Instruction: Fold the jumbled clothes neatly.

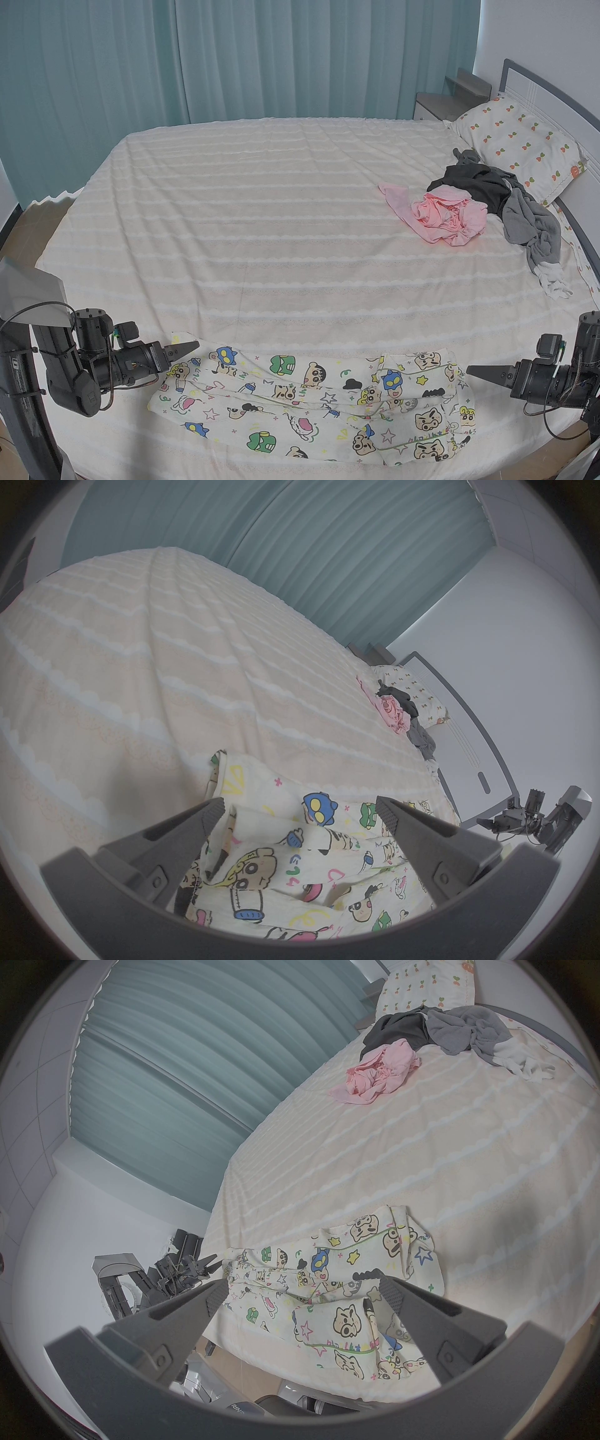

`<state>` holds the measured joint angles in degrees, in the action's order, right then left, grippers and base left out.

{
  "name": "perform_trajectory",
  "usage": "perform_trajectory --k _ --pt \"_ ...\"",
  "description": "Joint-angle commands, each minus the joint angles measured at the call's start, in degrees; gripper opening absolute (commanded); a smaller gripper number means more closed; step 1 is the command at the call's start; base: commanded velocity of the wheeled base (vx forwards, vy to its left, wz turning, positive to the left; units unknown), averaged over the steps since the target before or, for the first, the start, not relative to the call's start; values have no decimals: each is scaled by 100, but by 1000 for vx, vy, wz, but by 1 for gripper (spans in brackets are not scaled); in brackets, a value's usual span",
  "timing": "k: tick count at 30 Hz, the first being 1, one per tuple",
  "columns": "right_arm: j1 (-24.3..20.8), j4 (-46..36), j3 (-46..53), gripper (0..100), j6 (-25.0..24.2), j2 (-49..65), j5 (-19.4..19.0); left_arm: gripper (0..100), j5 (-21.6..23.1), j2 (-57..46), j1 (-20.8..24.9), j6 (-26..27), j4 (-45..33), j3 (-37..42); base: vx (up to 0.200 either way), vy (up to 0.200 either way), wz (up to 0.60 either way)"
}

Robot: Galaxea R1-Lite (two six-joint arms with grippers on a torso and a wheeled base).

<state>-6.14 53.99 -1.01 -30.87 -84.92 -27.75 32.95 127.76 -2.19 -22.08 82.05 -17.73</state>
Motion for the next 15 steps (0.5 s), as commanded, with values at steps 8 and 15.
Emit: perform_trajectory --k 8,15 --pt "-1 6 101 100 2 2 -3 100 -8 188 175 -7 30 50 0 0 0" --pt "-1 -3 101 100 -7 2 -3 0 -34 373 175 -33 83 -29 0 0 0"
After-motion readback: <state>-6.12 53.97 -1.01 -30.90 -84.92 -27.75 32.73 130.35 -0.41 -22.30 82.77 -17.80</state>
